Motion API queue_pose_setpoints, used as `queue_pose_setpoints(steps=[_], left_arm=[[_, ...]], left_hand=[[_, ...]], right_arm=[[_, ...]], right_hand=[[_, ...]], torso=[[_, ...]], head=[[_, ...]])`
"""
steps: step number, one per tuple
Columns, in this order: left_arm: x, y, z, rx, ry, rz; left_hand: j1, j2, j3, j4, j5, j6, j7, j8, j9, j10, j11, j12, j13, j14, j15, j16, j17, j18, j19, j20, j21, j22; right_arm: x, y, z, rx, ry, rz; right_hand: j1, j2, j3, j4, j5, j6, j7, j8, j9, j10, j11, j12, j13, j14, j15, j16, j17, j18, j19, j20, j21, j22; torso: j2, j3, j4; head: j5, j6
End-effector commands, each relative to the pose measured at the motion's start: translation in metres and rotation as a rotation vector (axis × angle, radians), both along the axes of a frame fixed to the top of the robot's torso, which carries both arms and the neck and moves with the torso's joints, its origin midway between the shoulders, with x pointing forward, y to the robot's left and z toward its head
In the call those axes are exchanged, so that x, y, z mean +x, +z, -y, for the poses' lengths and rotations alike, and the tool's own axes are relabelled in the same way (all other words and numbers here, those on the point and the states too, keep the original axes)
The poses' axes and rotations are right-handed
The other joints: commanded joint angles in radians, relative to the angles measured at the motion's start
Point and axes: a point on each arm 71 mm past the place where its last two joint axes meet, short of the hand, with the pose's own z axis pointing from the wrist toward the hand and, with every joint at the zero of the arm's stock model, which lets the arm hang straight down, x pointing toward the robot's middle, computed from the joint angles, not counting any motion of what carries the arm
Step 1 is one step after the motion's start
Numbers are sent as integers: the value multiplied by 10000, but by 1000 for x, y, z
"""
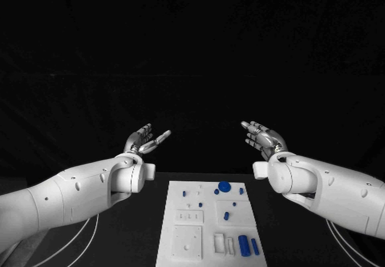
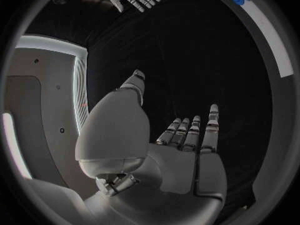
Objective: Assemble the parts on the task board
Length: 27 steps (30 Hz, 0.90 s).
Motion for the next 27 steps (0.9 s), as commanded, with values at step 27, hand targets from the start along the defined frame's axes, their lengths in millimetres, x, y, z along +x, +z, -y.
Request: queue_pose_setpoints(steps=[27], left_arm=[[1, 12, 5, 474, -2855, -611]], left_hand=[[1279, 2350, 499, -2159, 93, 7418, 680, 504, 384, 9119, 162, 331, 332, 9157, -563, 1163, 686, -46, 5873, -1866, 2307, 899]], right_arm=[[21, 4, 13, -8562, 2792, 2445]], right_hand=[[2683, -711, 1632, -1528, 630, 8957, -182, 531, 591, 9799, -1472, 379, 372, 9671, -1495, 494, 535, -20, 8462, -1710, 730, 412]], torso=[[339, -36, 142]], head=[[-147, -378]])
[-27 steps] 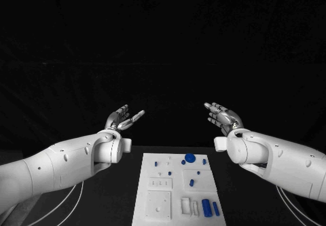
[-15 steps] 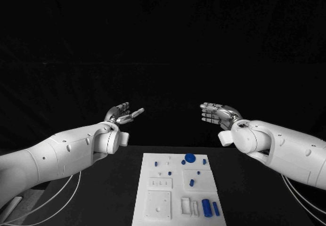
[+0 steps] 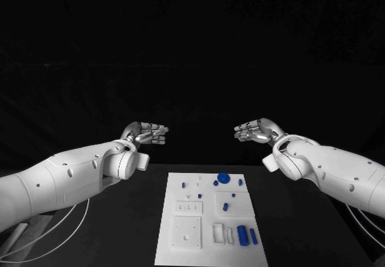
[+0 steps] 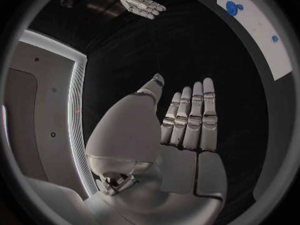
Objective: Assemble the parts on the task board
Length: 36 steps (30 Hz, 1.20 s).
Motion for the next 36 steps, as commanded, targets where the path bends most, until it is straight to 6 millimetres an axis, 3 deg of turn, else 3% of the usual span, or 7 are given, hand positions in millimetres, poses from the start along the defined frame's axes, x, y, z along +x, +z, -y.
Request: queue_pose_setpoints(steps=[1, 3, 5, 10, 17, 23, 36], left_arm=[[-10, 3, 12, 120, -1333, 89], [-15, 3, 14, 88, -1606, 63], [-21, 4, 18, 30, -1902, 25], [-34, 6, 26, -139, -2486, -114], [-45, 7, 32, -305, -2915, -239], [-52, 6, 36, -399, -3156, -376], [-57, 5, 40, -493, -3375, -493]], left_hand=[[-59, 153, -28, -257, 42, 320, -46, -185, -8, 490, -151, -216, -22, 799, -311, 73, 117, -448, 469, -541, 478, 239], [-78, 171, -45, -364, 42, 342, -64, -219, -13, 569, -201, -211, -19, 1110, -436, 172, 196, -572, 616, -737, 732, 385], [-228, 254, -81, -619, 37, 332, -65, -225, -17, 571, -222, -211, -19, 1286, -514, 84, 304, -914, 362, -1024, 1244, 738], [-326, 275, -125, -743, 37, 320, -76, -223, -15, 579, -258, -210, -19, 1666, -649, 412, 543, -837, 441, -1110, 1801, 1089], [-490, 302, -204, -910, 32, 285, -76, -222, -15, 558, -272, -210, -18, 1652, -746, 1158, 1065, -835, 134, -1208, 2719, 1725], [-623, 326, -262, -1015, 33, 267, -71, -222, -15, 519, -263, -211, -18, 1362, -749, 1730, 1399, -797, -242, -1194, 3322, 2136], [-714, 338, -342, -1028, 32, 227, -59, -223, -15, 482, -251, -208, -16, 1267, -734, 1896, 1430, -783, -348, -1169, 3470, 2191]], right_arm=[[-4, 1, -10, -2802, 947, 1470], [-6, -2, -13, -3298, 1139, 1645], [-9, -5, -17, -3878, 1349, 1843], [-15, -16, -26, -5431, 1710, 2276], [-22, -30, -35, -6975, 1588, 2877], [-27, -43, -40, -7755, 1287, 3169], [-28, -61, -51, -8603, 551, 3568]], right_hand=[[88, -398, 909, -230, -49, 2093, -385, 150, 219, 2395, -665, 88, 58, 2593, -774, 123, 203, -201, 2429, -817, 305, 83], [109, -444, 917, -239, 7, 2191, -406, 89, 226, 2460, -698, 83, 53, 2889, -896, 103, 236, -242, 2709, -962, 355, 88], [155, -483, 868, -253, 18, 2268, -421, 53, 226, 2514, -732, 84, 51, 3355, -1058, 161, 316, -248, 3133, -1162, 502, 131], [328, -668, 411, -301, -188, 2240, -465, 33, 146, 2424, -855, 95, 48, 5136, -1624, 1108, 951, -25, 4967, -1768, 1471, 546], [345, -1057, 686, -361, -309, 2125, -494, 24, 42, 2234, -869, 81, 42, 4994, -1845, 4972, 3095, 147, 6022, -2197, 3106, 1678], [132, -1539, 1684, -193, -597, 2065, -514, 27, 54, 2102, -855, 72, 42, 4723, -1788, 6639, 4137, 78, 5926, -2251, 4253, 2761], [419, -2211, 2061, -57, -1736, 1812, -510, 18, 49, 1486, -674, 81, 53, 4532, -1660, 7468, 4377, 299, 5739, -2093, 4822, 3619]], torso=[[230, -28, 71], [321, -38, 82], [425, -42, 114], [688, -25, 195], [1091, -60, 281], [1373, -81, 366], [1795, -104, 598]], head=[[-34, 8], [-45, 11], [-83, 1], [-114, -44], [-221, -40], [-218, 21], [-356, 97]])
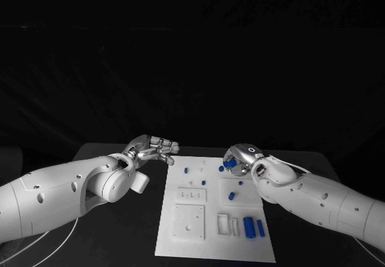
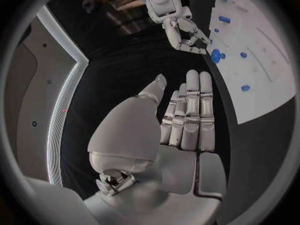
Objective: Assemble the parts on the task board
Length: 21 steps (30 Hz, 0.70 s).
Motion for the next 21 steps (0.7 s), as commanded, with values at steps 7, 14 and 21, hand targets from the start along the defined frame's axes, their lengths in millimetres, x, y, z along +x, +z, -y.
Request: queue_pose_setpoints(steps=[7, 14, 21], left_arm=[[-3, 1, 5, -61, -366, -64], [-4, 1, 8, -33, -454, -101], [-3, 1, 10, -18, -494, -134]], left_hand=[[-104, 3, -77, -13, 31, -77, -1, -31, -11, -102, -5, -30, -7, -54, 16, 61, -9, 123, -56, 17, 38, -13], [-132, -13, -146, 10, 27, -143, 17, -29, -10, -143, 9, -27, -6, -58, 25, 66, -22, 121, -50, 27, 26, -38], [-118, 10, -230, 26, 27, -152, 22, -30, -10, -157, 13, -28, -6, -56, 29, 75, -45, 122, -25, 29, 4, -85]], right_arm=[[1, -2, -5, -618, -584, 931], [2, -3, -7, -638, -746, 1100], [4, -5, -8, -720, -784, 1006]], right_hand=[[135, -218, 29, 126, -96, -160, 36, -31, -9, -230, 19, 13, 14, -96, 72, 202, -126, 205, -80, 79, -4, 410], [134, -287, 215, 156, -99, -85, 61, -31, -7, -213, 17, 14, 14, -110, 67, 287, -162, 211, -83, 71, -47, 679], [135, -235, 379, 188, -90, -41, 53, -30, -5, -58, -17, 13, 13, -112, 46, 355, -170, 221, -67, 58, -114, 895]], torso=[[312, -6, 160], [432, -21, 246], [551, -35, 285]], head=[[-62, 90], [-159, 152], [-175, 155]])
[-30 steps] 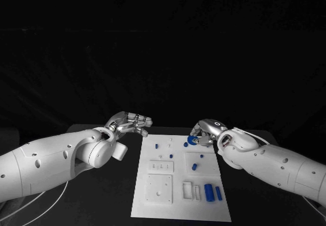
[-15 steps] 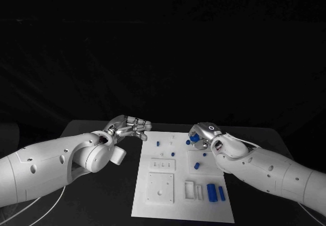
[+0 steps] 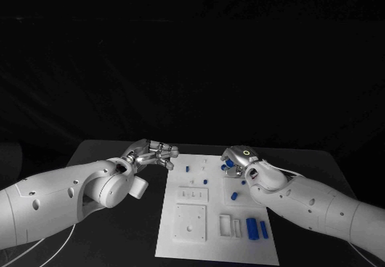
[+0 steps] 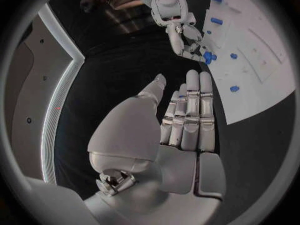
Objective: Assemble the parts on the task board
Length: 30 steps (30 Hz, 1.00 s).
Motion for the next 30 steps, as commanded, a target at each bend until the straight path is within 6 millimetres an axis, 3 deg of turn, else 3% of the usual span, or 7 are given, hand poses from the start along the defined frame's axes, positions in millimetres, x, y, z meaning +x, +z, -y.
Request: queue_pose_setpoints(steps=[1, 12, 25, 30], left_arm=[[-1, 0, 4, -12, -243, -28], [0, 0, 6, 25, -305, -102], [1, -1, 7, 43, -372, -168], [1, -1, 7, 54, -386, -184]], left_hand=[[-77, 50, -37, -1, 27, -70, -7, -30, -9, -66, -8, -28, -6, -56, 28, 35, -9, 123, -26, 29, 5, -9], [-72, 73, -100, 20, 26, -90, -2, -29, -8, -81, -3, -27, -5, -60, 33, 39, -28, 120, -13, 32, -11, -50], [-80, 98, -143, 52, 26, -89, -2, -28, -8, -93, 0, -27, -5, -65, 39, 38, -41, 118, -4, 36, -26, -81], [-80, 98, -143, 52, 26, -89, -2, -28, -8, -93, 0, -27, -5, -65, 39, 38, -41, 118, -4, 36, -26, -81]], right_arm=[[1, -1, 0, -194, -103, 148], [4, -4, 2, -310, -196, 11], [5, -9, 3, -395, -216, -239], [4, -10, 2, -391, -156, -364]], right_hand=[[11, 3, 140, 3, -34, 77, 24, -30, -7, 198, -62, 12, 15, -76, -1, 59, 2, 126, -34, 10, -20, 69], [-84, 74, 453, -72, 35, 186, 29, -29, -5, 323, -88, 13, 13, -109, -20, 151, 9, 116, -107, -19, -31, 548], [-156, 193, 544, -29, 121, 266, 29, -27, -1, 385, -105, 13, 12, -116, -32, 187, 7, 107, -84, -29, -141, 785], [-157, 353, 647, 4, 139, 424, -10, -9, 16, 540, -152, 16, 14, -123, -55, 208, 13, 88, -87, -43, -176, 853]], torso=[[98, -8, 43], [248, -16, 104], [332, -20, 107], [347, -26, 115]], head=[[-17, 0], [-62, 12], [-59, -9], [-36, -8]])
